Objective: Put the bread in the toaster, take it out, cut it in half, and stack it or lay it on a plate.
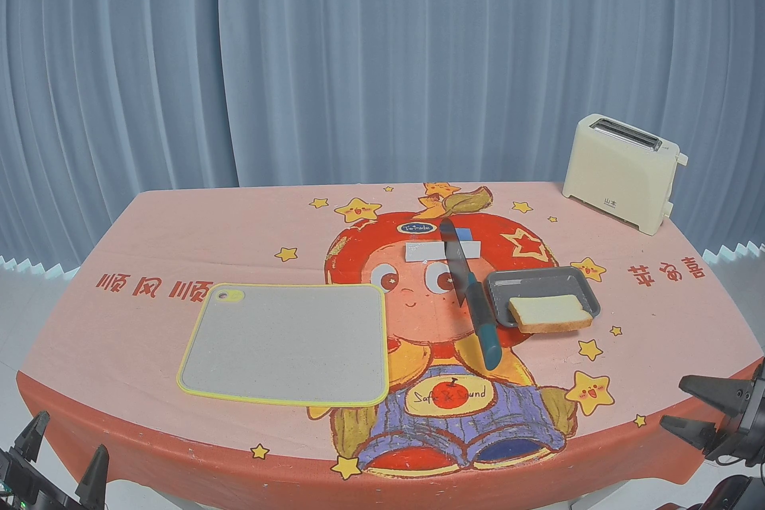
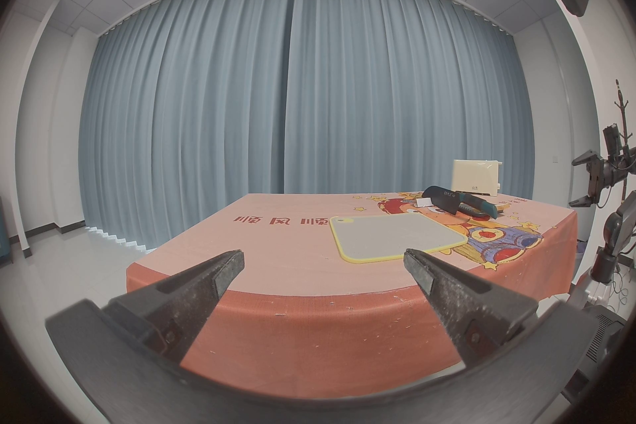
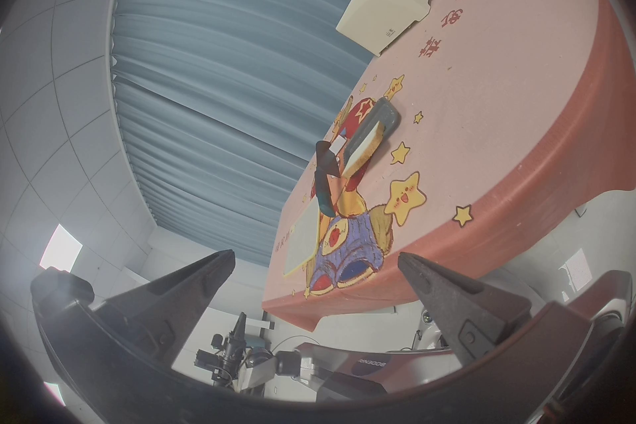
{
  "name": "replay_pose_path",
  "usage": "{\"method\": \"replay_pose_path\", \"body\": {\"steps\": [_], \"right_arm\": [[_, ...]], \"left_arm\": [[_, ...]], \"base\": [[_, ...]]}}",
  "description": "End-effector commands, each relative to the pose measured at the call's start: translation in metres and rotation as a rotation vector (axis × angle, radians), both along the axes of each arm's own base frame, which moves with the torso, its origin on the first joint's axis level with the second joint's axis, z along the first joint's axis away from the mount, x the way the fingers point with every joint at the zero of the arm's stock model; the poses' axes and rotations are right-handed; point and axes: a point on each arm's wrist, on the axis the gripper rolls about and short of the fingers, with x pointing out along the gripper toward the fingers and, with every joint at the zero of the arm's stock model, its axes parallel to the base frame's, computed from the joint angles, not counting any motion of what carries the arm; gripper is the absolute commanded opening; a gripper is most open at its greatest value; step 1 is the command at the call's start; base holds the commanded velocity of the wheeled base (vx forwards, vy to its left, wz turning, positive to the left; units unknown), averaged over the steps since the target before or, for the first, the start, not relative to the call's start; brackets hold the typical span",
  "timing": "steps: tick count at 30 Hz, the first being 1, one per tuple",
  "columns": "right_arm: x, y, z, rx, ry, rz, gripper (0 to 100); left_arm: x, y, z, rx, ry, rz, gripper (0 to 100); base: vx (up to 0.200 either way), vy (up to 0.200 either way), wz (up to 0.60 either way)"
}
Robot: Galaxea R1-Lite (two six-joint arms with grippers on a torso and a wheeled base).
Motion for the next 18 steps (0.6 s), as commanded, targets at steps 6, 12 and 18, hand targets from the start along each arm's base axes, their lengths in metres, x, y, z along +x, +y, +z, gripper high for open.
{"method": "replay_pose_path", "body": {"steps": [6, 12, 18], "right_arm": [[0.014, 0.005, -0.002, 0.009, 0.059, -0.018, 100], [0.019, 0.007, -0.005, 0.007, 0.078, -0.020, 100], [0.027, 0.010, -0.014, -0.004, 0.103, -0.020, 100]], "left_arm": [[0.001, 0.000, -0.005, 0.001, 0.018, 0.000, 100], [0.001, 0.000, -0.005, 0.001, 0.018, 0.000, 100], [0.001, 0.000, -0.005, 0.001, 0.018, 0.000, 100]], "base": [[0.000, 0.000, 0.00], [0.000, 0.000, 0.00], [0.000, 0.000, 0.00]]}}
